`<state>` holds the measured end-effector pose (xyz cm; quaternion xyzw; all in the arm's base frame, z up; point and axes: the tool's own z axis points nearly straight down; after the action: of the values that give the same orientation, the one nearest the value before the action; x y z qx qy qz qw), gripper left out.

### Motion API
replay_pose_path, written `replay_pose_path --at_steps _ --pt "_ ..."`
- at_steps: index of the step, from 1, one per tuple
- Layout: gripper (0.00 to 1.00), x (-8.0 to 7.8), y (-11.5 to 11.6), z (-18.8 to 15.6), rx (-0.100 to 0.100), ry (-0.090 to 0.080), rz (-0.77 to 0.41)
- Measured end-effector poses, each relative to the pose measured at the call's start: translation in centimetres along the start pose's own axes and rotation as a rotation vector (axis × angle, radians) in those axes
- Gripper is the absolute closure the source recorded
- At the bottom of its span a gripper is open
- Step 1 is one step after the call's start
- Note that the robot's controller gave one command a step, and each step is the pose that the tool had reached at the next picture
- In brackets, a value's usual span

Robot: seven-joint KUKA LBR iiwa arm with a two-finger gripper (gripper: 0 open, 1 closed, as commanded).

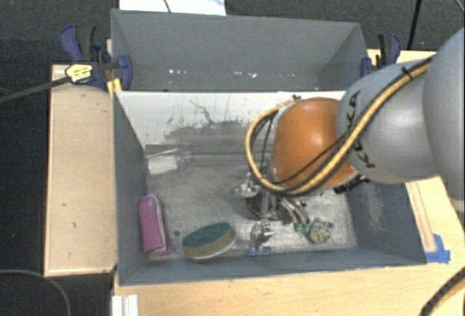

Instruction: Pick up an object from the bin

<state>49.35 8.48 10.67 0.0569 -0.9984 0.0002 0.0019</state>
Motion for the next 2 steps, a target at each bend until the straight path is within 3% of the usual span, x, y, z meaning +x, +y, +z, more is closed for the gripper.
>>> replay_pose_path --at_steps 1,2 --pt "0.0 1.64 -3.89 3.45 -0.004 -0.017 0.08" --pt "1.0 1.51 -3.88 3.26 -0.003 -0.021 0.083"
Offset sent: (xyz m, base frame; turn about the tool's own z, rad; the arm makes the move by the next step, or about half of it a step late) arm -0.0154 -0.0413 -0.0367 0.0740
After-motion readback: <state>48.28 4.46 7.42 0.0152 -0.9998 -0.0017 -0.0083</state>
